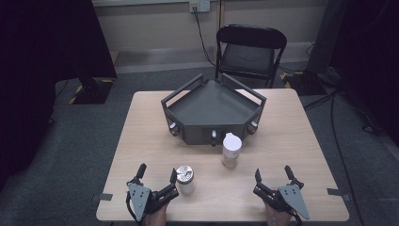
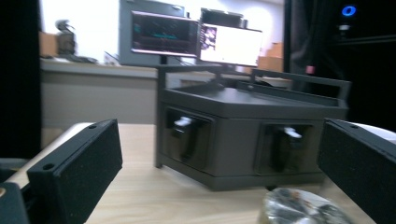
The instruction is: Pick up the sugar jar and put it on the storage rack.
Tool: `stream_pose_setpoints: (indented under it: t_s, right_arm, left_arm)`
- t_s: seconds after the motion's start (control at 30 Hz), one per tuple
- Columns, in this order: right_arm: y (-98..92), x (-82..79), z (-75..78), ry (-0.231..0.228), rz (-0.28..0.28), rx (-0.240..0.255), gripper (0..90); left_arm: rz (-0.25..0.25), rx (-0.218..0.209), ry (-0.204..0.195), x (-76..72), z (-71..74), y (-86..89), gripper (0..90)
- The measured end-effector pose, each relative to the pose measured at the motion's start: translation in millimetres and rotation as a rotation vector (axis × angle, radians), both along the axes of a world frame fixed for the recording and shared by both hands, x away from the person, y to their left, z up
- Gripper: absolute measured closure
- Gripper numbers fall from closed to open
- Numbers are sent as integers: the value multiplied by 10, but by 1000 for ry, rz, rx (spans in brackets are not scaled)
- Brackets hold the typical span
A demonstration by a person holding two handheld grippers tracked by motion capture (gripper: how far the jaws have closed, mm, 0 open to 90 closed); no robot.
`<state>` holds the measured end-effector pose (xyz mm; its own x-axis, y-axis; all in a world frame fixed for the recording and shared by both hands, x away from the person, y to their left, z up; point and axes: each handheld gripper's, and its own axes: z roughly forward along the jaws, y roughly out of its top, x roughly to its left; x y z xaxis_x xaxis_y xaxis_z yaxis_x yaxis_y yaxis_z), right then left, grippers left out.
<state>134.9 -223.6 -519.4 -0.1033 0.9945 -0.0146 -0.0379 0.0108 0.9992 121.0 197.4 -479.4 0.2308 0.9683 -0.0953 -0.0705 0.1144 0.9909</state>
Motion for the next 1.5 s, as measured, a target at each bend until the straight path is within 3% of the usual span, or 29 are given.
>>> stream_pose_setpoints:
  t_s: [0.57,0.9,1.5]
  right_arm:
    - [0,0,0,0,0,0,15]
    - [-2,0,0,0,1,-1,15]
    - [-5,1,0,0,3,-1,15]
  left_arm:
    - [-119,36,22,88,-120,-79,3]
    - [-114,97,16,92,-236,-210,59]
    - [-172,112,69,224,-292,-208,234]
